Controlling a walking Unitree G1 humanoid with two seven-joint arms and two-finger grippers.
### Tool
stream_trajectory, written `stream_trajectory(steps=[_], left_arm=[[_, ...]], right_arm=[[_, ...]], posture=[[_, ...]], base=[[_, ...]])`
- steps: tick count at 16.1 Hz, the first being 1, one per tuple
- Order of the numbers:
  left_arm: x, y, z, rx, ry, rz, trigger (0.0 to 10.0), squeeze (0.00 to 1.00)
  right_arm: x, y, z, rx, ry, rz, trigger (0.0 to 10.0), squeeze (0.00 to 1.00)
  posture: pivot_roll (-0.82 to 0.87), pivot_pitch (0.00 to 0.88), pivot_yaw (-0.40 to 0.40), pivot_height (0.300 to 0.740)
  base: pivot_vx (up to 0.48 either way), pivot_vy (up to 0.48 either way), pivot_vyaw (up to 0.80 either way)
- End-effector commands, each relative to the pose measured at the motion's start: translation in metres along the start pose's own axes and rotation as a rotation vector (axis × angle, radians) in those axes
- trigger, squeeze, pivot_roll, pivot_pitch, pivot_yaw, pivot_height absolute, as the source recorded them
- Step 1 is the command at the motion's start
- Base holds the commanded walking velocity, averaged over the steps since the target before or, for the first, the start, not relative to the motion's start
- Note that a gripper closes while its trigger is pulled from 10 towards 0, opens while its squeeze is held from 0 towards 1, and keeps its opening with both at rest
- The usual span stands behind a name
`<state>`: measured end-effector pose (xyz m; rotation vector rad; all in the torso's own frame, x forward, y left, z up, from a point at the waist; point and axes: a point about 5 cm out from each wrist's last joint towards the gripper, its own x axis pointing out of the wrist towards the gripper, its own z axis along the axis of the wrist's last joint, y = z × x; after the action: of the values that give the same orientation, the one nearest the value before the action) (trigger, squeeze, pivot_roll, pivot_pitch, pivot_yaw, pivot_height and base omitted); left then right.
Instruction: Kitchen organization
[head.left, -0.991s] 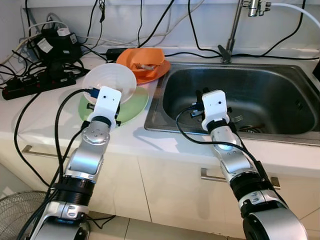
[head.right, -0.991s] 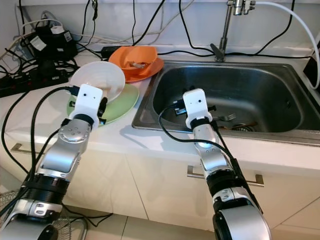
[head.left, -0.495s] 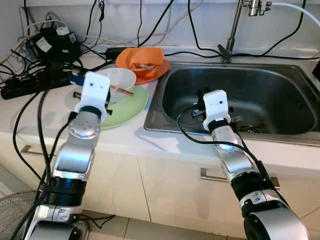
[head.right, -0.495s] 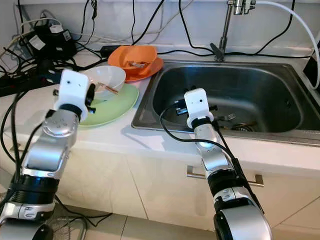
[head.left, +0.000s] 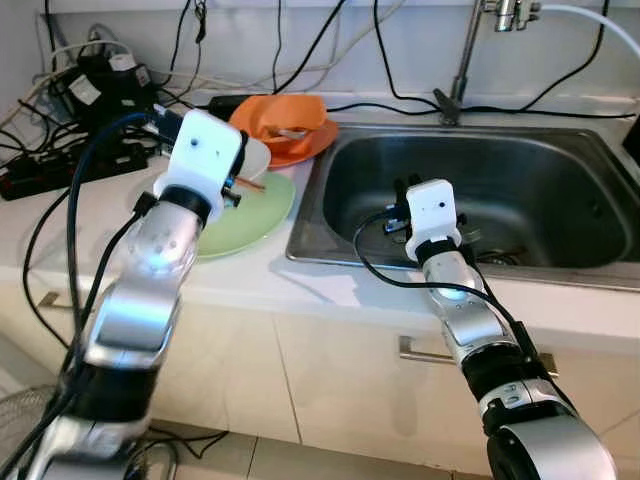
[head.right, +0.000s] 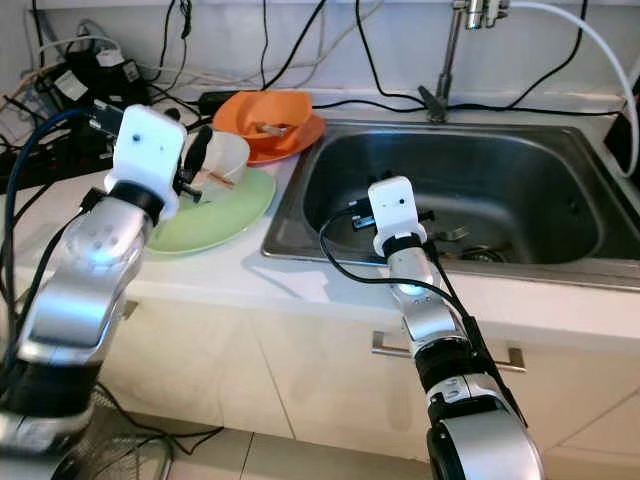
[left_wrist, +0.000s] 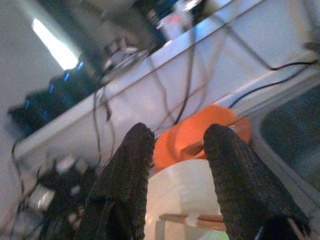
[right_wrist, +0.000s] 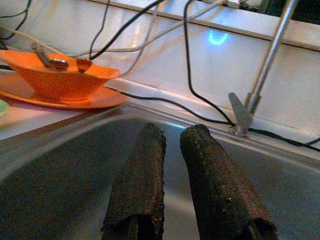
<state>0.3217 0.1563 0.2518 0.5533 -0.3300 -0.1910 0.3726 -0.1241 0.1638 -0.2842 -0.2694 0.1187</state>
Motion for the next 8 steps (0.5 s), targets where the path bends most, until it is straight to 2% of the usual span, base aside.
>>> stream_trajectory(steps=[1, 2, 3, 5, 6, 7, 8], left_arm=[[-0.004, -0.005, 0.003, 0.034, -0.038, -0.052, 10.0, 0.0], [-0.004, -0.008, 0.005, 0.031, -0.055, -0.068, 10.0, 0.81], [-0.004, -0.014, 0.007, 0.03, -0.066, -0.106, 10.0, 1.0], [-0.005, -0.026, 0.001, 0.088, -0.057, -0.172, 10.0, 1.0], [-0.005, -0.028, -0.001, 0.111, -0.057, -0.186, 10.0, 0.63], [-0.005, -0.03, -0.004, 0.134, -0.052, -0.198, 10.0, 0.0], [-0.005, -0.033, -0.009, 0.163, -0.049, -0.215, 10.0, 0.0]], right_arm=[[0.004, 0.0, 0.008, 0.02, -0.029, -0.011, 10.0, 0.0], [0.004, 0.001, 0.008, 0.022, -0.028, -0.01, 10.0, 0.0], [0.004, 0.002, 0.008, 0.024, -0.027, -0.008, 10.0, 0.0], [0.004, 0.002, 0.008, 0.025, -0.026, -0.008, 10.0, 0.0], [0.004, 0.002, 0.008, 0.026, -0.026, -0.009, 10.0, 0.0], [0.004, 0.002, 0.008, 0.025, -0.026, -0.009, 10.0, 0.0], [0.004, 0.001, 0.008, 0.025, -0.027, -0.012, 10.0, 0.0]], posture=[[0.11, 0.02, 0.081, 0.74], [0.11, 0.02, 0.081, 0.74], [0.11, 0.019, 0.08, 0.74], [0.11, 0.02, 0.079, 0.74], [0.11, 0.021, 0.08, 0.74], [0.11, 0.021, 0.08, 0.74], [0.1, 0.021, 0.079, 0.74]], base=[[0.0, 0.0, 0.0], [0.0, 0.0, 0.0], [0.0, 0.0, 0.0], [0.0, 0.0, 0.0], [0.0, 0.0, 0.0], [0.0, 0.0, 0.0], [0.0, 0.0, 0.0]])
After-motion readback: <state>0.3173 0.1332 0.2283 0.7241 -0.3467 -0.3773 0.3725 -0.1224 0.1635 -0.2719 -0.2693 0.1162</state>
